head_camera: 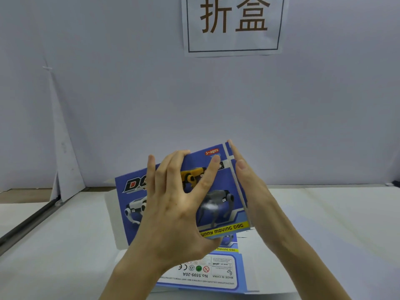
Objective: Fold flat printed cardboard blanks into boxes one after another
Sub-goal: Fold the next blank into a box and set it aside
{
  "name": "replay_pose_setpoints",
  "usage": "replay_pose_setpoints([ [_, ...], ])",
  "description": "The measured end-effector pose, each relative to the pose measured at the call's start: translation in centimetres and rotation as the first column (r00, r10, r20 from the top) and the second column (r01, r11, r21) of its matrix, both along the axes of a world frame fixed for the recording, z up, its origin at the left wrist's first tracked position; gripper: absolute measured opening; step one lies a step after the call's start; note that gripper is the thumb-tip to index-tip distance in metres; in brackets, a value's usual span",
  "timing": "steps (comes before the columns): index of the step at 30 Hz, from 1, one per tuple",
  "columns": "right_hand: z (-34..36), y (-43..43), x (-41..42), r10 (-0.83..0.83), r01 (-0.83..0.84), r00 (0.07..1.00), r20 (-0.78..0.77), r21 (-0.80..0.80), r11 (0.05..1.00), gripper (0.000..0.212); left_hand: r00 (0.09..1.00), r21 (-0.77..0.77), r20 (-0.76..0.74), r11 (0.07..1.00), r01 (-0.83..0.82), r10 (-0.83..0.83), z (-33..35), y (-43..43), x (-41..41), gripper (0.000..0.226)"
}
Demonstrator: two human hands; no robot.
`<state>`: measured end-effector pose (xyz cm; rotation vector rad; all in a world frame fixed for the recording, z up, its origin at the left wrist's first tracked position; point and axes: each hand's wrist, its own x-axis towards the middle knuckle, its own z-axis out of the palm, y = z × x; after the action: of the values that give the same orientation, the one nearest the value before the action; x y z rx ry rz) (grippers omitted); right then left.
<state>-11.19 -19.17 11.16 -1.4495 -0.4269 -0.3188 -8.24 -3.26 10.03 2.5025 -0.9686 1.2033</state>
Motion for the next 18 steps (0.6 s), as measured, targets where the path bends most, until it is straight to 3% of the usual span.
replay_pose_setpoints([
  [2, 0.0, -0.3, -0.3, 0.102, -0.101, 0.994, 0.027, -0.047, 0.994, 0.053, 0.999, -0.046, -0.036, 0.999, -0.023, 0.021, 0.3, 0.6, 0.1, 0.114],
  [8, -0.8, 1.3, -0.4, -0.045, 0.107, 0.982, 0.183, -0.342, 0.933, 0.059, 0.998, -0.119, -0.064, 0.993, -0.007, 0.0, 0.5, 1.0, 0.0, 0.111],
  [14, -1.1, 1.4, -0.5, -0.107, 0.224, 0.954, 0.28, -0.431, 0.874, 0.066, 0.999, -0.137, -0.017, 0.989, 0.048, -0.05, 0.3, 0.9, 0.1, 0.108],
  [18, -1.0, 0.8, -0.6, -0.073, 0.19, 0.96, 0.269, -0.44, 0.878, 0.068, 0.999, -0.124, -0.022, 0.991, 0.045, -0.048, 0.3, 1.1, 0.2, 0.109],
])
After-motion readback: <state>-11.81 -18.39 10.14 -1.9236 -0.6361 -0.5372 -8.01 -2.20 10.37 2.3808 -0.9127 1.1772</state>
